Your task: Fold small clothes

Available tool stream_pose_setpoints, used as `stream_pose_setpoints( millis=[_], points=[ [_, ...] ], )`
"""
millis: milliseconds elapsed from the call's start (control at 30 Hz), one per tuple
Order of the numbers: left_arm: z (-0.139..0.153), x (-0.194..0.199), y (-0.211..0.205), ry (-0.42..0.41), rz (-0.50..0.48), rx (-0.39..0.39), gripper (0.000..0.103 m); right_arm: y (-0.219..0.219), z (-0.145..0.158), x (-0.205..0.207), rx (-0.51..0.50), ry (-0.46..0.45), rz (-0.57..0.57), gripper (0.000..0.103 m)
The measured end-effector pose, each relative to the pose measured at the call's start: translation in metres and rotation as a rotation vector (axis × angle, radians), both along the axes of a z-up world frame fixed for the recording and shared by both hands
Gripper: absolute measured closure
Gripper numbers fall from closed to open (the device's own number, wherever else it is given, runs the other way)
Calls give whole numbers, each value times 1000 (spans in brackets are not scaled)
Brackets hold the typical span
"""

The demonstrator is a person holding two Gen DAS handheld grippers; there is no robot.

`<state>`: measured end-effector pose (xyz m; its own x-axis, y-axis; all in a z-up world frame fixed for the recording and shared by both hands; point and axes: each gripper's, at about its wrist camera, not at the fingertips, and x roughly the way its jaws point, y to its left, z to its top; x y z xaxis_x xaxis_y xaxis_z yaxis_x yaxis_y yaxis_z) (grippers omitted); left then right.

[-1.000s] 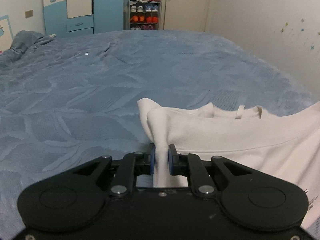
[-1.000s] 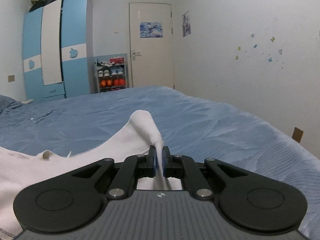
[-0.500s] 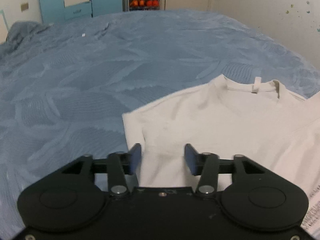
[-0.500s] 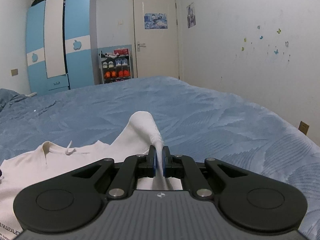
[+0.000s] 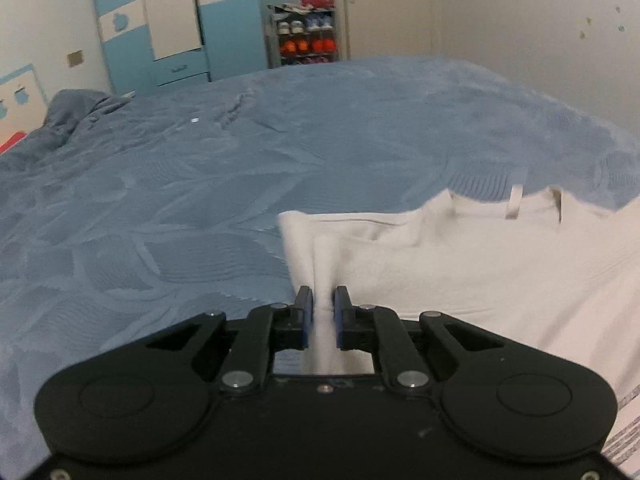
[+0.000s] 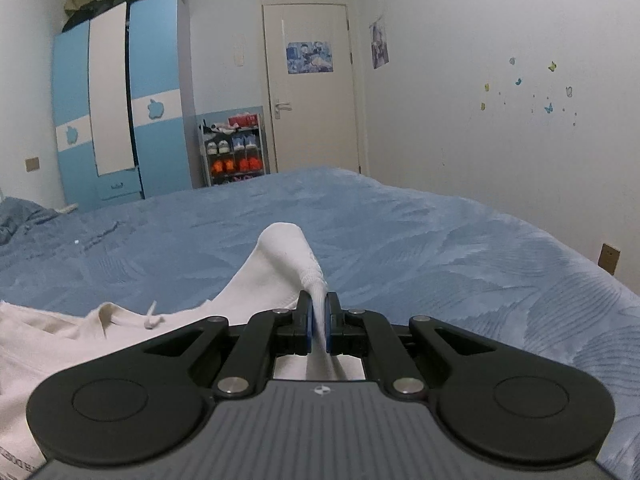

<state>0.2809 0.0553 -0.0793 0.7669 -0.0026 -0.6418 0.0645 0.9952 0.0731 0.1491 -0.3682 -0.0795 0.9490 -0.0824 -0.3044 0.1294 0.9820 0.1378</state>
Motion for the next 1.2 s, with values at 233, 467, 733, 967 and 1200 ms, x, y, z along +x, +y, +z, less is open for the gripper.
stream_pose_setpoints(
  millis=[233, 467, 733, 967, 1200],
  points=[
    [-7, 2, -4, -27, 13, 39, 96, 0, -2, -1, 10, -18, -19, 98],
    [5, 28, 7, -177, 61, 3, 96, -2, -27, 28, 27, 23, -77, 98],
    [-92, 67, 10, -46, 71, 45, 87, -2, -76, 66, 35, 170, -114, 81],
    [-22, 7, 42, 18, 38, -31, 53, -24, -13, -12, -16, 88, -42, 10],
    [-26, -98, 62, 248, -105, -142, 48, -35, -23, -87, 15, 242, 51, 7]
  ],
)
